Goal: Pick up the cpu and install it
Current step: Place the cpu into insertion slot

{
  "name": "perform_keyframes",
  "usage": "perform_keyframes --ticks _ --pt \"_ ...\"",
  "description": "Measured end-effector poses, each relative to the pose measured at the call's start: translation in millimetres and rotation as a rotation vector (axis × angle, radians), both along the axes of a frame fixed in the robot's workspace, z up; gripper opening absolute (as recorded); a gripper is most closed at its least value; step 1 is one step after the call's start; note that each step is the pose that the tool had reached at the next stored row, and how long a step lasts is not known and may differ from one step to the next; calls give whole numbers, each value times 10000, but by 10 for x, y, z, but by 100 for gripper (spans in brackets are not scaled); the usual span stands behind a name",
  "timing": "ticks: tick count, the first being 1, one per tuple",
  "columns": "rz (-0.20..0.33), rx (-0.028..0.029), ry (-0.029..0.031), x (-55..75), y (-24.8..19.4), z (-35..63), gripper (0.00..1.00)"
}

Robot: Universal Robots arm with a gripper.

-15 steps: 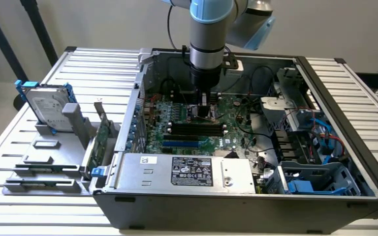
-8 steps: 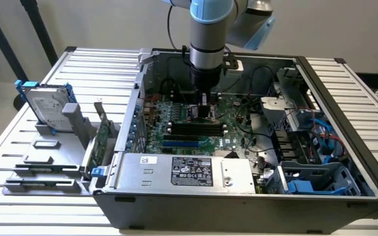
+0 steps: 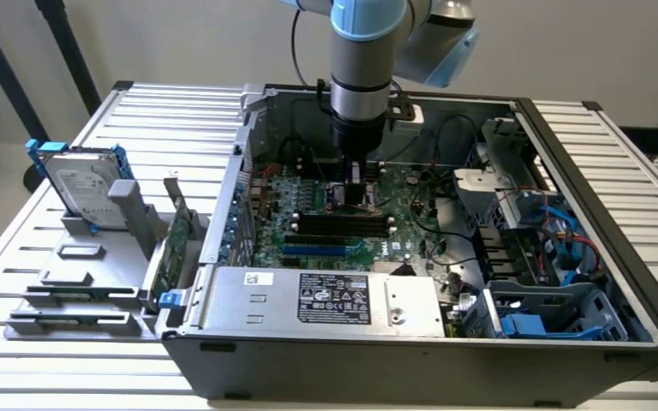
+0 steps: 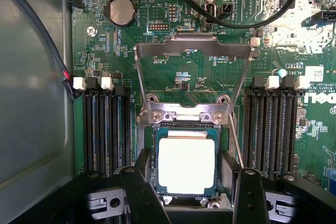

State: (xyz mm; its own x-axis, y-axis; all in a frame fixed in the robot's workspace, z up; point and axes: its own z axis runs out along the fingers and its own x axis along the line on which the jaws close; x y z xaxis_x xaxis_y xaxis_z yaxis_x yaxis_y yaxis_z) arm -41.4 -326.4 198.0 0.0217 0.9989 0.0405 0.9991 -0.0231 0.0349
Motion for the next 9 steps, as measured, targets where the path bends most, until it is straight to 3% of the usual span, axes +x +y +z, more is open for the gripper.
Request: perform_keyframes --ticks 9 --pt "0 3 1 -3 0 32 62"
